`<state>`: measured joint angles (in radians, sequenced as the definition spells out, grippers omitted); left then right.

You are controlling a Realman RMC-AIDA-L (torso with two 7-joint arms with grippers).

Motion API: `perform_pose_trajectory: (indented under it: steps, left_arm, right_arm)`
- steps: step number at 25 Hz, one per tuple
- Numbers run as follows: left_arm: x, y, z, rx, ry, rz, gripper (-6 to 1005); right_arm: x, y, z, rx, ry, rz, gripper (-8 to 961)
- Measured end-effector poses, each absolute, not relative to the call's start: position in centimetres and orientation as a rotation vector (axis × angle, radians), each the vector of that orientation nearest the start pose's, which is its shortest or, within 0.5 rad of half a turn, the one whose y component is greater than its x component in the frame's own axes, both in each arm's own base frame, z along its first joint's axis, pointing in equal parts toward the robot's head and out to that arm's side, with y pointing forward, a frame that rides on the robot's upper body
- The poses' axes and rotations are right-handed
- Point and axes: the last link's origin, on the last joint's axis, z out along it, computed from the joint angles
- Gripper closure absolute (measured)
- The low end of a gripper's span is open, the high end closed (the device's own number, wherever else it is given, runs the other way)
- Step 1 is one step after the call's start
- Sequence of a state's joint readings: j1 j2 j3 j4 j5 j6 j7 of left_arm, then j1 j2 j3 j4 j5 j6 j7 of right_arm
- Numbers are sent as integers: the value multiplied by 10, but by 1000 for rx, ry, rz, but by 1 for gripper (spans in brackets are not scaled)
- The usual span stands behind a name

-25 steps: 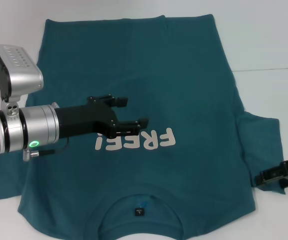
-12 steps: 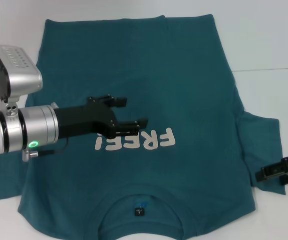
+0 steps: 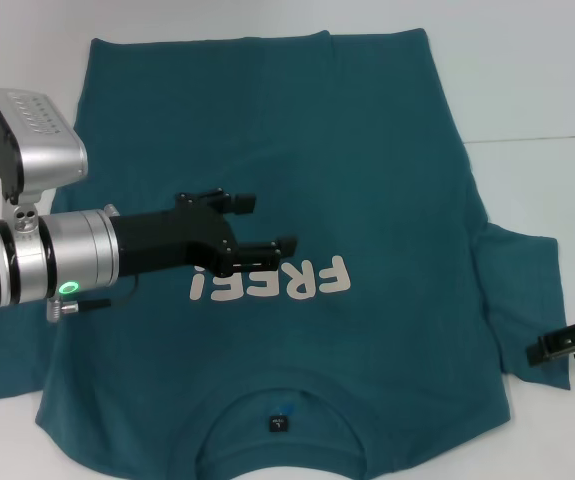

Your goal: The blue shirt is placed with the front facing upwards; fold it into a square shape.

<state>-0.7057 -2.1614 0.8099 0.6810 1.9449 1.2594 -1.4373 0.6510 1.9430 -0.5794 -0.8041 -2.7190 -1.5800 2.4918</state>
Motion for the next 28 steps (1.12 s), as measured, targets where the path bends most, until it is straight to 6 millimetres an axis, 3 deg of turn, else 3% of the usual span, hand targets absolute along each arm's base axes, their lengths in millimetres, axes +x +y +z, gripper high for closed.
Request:
perform_pose_trajectory:
  steps: [28]
  left_arm:
    - [-188, 392, -37, -2658, -480, -646, 124]
  right_arm:
    - [324, 345, 66, -2117, 1862, -142, 46]
